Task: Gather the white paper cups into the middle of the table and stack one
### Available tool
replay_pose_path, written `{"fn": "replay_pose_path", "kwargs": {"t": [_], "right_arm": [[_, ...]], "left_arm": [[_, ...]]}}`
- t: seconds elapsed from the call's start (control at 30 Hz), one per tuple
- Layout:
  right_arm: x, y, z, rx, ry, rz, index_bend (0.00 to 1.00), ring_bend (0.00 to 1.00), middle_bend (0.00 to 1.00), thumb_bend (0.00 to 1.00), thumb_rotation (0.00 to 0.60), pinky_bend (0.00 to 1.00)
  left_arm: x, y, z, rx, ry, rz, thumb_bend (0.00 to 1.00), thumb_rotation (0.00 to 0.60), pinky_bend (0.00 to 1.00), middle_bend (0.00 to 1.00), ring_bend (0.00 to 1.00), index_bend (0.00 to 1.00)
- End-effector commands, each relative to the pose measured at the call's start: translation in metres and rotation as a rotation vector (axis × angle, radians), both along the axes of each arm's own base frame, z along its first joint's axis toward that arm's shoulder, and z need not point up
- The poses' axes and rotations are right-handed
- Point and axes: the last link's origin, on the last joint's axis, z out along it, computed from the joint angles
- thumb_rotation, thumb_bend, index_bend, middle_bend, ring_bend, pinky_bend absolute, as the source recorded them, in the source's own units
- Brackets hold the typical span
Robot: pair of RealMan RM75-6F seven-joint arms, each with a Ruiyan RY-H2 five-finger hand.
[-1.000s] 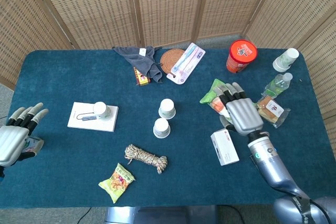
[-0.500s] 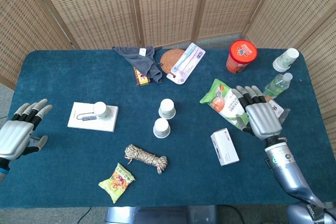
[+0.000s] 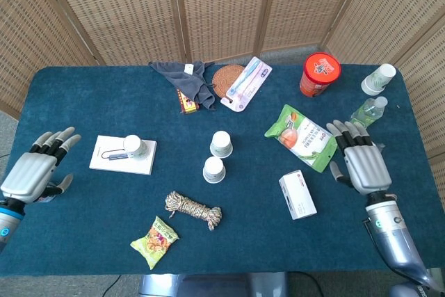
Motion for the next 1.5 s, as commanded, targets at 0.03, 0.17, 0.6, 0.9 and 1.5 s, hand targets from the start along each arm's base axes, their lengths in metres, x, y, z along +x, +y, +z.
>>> {"fn": "replay_pose_path", "kwargs": {"t": [0.03, 0.17, 0.6, 0.9, 1.5], "right_arm": [[-0.002, 0.004, 0.002, -0.011, -0.005, -0.006, 0.03, 0.00, 0.00, 0.49, 0.600, 0.00], [-0.005, 0.009, 0.006, -0.025, -0.009, -0.013, 0.03, 0.00, 0.00, 0.49, 0.600, 0.00], [-0.012, 0.019, 0.016, -0.055, -0.017, -0.039, 0.03, 0.00, 0.00, 0.50, 0.600, 0.00], [-0.017, 0.023, 0.022, -0.072, -0.026, -0.057, 0.03, 0.00, 0.00, 0.50, 0.600, 0.00], [-0.021, 0.029, 0.023, -0.075, -0.037, -0.085, 0.03, 0.00, 0.00, 0.50, 0.600, 0.00]], "left_arm": [[0.002, 0.010, -0.007, -0.018, 0.001, -0.005, 0.47, 0.600, 0.00, 0.00, 0.00, 0.00], [0.004, 0.025, -0.015, -0.048, 0.004, -0.001, 0.47, 0.600, 0.00, 0.00, 0.00, 0.00], [0.016, 0.078, -0.059, -0.169, 0.012, 0.038, 0.46, 0.600, 0.00, 0.00, 0.00, 0.00], [0.035, 0.101, -0.091, -0.233, -0.006, 0.024, 0.46, 0.600, 0.02, 0.00, 0.00, 0.00], [0.040, 0.114, -0.125, -0.257, -0.066, 0.049, 0.46, 0.600, 0.34, 0.00, 0.00, 0.07]]}}
